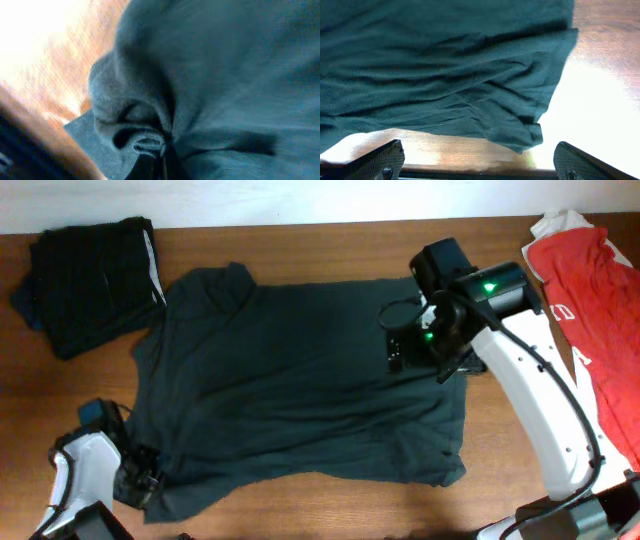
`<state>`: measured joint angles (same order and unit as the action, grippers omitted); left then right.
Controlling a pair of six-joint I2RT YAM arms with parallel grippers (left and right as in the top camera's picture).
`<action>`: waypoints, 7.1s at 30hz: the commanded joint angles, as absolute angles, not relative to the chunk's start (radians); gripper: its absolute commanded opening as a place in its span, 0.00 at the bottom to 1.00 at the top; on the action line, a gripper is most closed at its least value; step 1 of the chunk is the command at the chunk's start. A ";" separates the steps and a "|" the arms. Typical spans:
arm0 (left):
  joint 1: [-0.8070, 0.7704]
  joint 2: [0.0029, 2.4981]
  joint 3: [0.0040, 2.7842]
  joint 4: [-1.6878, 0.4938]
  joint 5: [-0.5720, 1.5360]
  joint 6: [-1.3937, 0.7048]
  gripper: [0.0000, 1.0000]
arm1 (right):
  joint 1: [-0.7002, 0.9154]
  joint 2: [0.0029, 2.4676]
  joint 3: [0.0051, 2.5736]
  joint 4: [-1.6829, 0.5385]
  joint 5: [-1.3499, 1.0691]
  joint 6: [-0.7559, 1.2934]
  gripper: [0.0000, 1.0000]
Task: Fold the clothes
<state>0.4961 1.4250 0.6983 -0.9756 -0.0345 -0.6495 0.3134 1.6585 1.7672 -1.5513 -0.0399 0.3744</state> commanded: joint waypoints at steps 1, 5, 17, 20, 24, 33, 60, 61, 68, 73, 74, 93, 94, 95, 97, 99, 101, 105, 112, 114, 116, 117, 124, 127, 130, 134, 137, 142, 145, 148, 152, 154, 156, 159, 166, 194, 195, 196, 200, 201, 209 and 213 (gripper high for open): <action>0.499 1.425 0.810 -0.925 -0.046 -0.525 0.01 | 0.287 1.599 1.777 -1.585 -0.015 0.402 0.99; 0.498 1.426 0.810 -0.762 0.023 -0.533 0.32 | 0.321 1.599 1.777 -1.612 -0.017 0.425 0.99; 0.498 1.409 0.848 -0.910 0.019 -0.476 0.00 | 0.341 1.585 1.777 -1.680 0.062 0.503 0.99; 0.498 1.371 0.907 -1.000 0.023 -0.476 0.00 | 0.327 1.585 1.773 -1.676 0.111 0.548 0.99; 0.470 1.205 0.978 -1.125 0.043 -0.476 0.00 | 0.244 1.585 1.739 -1.666 0.114 0.585 0.99; 0.227 1.158 0.979 -1.050 0.083 -0.476 0.00 | 0.200 1.401 1.213 -1.439 0.044 0.700 0.99; 0.222 1.136 1.007 -1.244 0.075 -0.453 0.01 | 0.200 1.328 0.879 -1.258 -0.013 0.912 0.04; 0.222 1.134 1.037 -1.299 0.050 -0.453 0.01 | 0.200 1.328 0.916 -1.297 0.001 0.895 0.04; 0.222 1.113 1.143 -1.233 0.046 -0.439 0.01 | 0.159 1.328 0.970 -1.266 0.036 0.812 0.04; 0.222 1.195 1.143 -1.076 0.041 -0.439 0.00 | 0.109 1.328 0.999 -1.127 0.039 0.702 0.04; 0.222 1.236 1.143 -1.038 0.041 -0.439 0.00 | 0.109 1.330 0.999 -1.088 0.038 0.702 0.04; 0.134 1.618 1.143 -0.371 0.043 -0.439 0.56 | 0.110 1.473 0.998 -0.658 0.162 0.577 0.66; 0.134 1.617 1.143 -0.381 0.004 -0.439 0.99 | 0.110 1.473 1.002 -0.653 0.157 0.533 0.99; 0.136 1.606 1.148 -0.405 0.004 -0.439 0.99 | 0.104 1.473 1.028 -0.674 0.113 0.463 0.99; 0.136 1.525 1.194 -0.583 0.004 -0.395 0.99 | 0.056 1.473 1.201 -0.900 0.007 0.395 0.99; 0.136 1.458 1.208 -0.789 0.003 -0.345 0.98 | 0.044 1.473 1.296 -1.062 -0.108 0.302 0.96; 0.134 1.461 1.205 -0.983 0.004 -0.341 0.50 | 0.065 1.481 1.251 -1.118 -0.185 0.281 0.50; 0.134 1.622 1.164 -1.008 0.038 -0.290 0.01 | 0.123 1.541 1.059 -0.901 -0.211 0.353 0.04; 0.253 1.875 1.164 -0.987 -0.018 -0.302 0.00 | 0.131 1.765 0.981 -0.746 -0.130 0.387 0.04; 0.286 1.875 1.141 -0.960 -0.022 -0.314 0.01 | 0.128 1.837 0.969 -0.726 -0.119 0.424 0.04; 0.303 1.875 1.108 -0.920 -0.036 -0.322 0.01 | 0.123 1.849 0.968 -0.745 -0.098 0.433 0.04; 0.315 1.875 1.097 -0.915 -0.109 -0.363 0.01 | 0.110 1.848 0.969 -0.780 -0.046 0.472 0.04; 0.435 1.742 1.104 -1.099 -0.192 -0.483 0.00 | -0.029 1.801 0.970 -0.977 0.035 0.481 0.04; 0.435 1.343 1.105 -1.187 -0.174 -0.466 0.00 | -0.029 1.565 0.987 -1.132 0.039 0.480 0.04; 0.434 1.159 1.185 -1.188 0.012 -0.321 0.03 | -0.028 1.425 1.137 -1.301 0.042 0.444 0.29; 0.224 1.216 1.314 -1.171 0.199 -0.229 0.38 | -0.025 1.411 1.308 -1.324 -0.146 0.274 0.74; 0.044 1.407 1.314 -1.087 0.196 -0.204 0.69 | -0.020 1.434 1.307 -1.251 -0.229 0.246 0.77; -0.048 1.748 1.314 -1.026 0.199 -0.207 0.15 | 0.074 1.527 1.266 -1.188 -0.229 0.245 0.38; -0.047 1.887 1.314 -1.021 0.173 -0.207 0.01 | 0.137 1.627 1.185 -1.076 -0.230 0.302 0.08; -0.047 1.979 1.311 -1.009 0.142 -0.215 0.01 | 0.178 1.748 1.136 -0.997 -0.229 0.330 0.04; -0.043 2.053 1.309 -1.005 0.091 -0.237 0.01 | 0.201 1.815 1.062 -0.907 -0.228 0.350 0.05; -0.025 2.054 1.266 -1.006 0.028 -0.310 0.01 | 0.201 1.815 1.019 -0.884 -0.225 0.350 0.13; 0.013 2.054 1.184 -1.003 -0.001 -0.355 0.01 | 0.201 1.816 0.981 -0.873 -0.224 0.376 0.14; 0.085 2.053 0.996 -0.936 0.009 -0.419 0.01 | 0.201 1.816 0.931 -0.887 -0.216 0.408 0.14; 0.141 1.613 0.989 -1.086 0.022 -0.380 0.10 | 0.201 1.670 0.960 -1.156 -0.084 0.422 0.51; 0.226 2.187 1.481 -0.511 0.004 0.031 0.06 | 0.191 1.649 1.443 -1.488 0.019 0.348 0.99; 0.226 2.187 1.481 -0.508 0.003 0.031 0.01 | 0.166 1.649 1.536 -1.479 0.061 0.348 0.99; 0.226 2.187 1.481 -0.506 0.003 0.031 0.01 | 0.148 1.649 1.589 -1.462 0.099 0.348 0.99; 0.225 2.187 1.481 -0.508 0.004 0.031 0.01 | 0.016 1.724 1.715 -1.110 0.000 0.150 0.99; 0.224 2.187 1.481 -0.509 0.004 0.031 0.01 | 0.007 1.784 1.715 -1.045 -0.046 0.094 0.99; 0.223 2.187 1.481 -0.508 0.046 0.031 0.01 | 0.007 2.203 1.715 -0.814 -0.021 0.083 0.84; 0.223 2.187 1.481 -0.508 0.049 0.031 0.01 | 0.008 2.247 1.715 -0.792 -0.023 0.085 0.79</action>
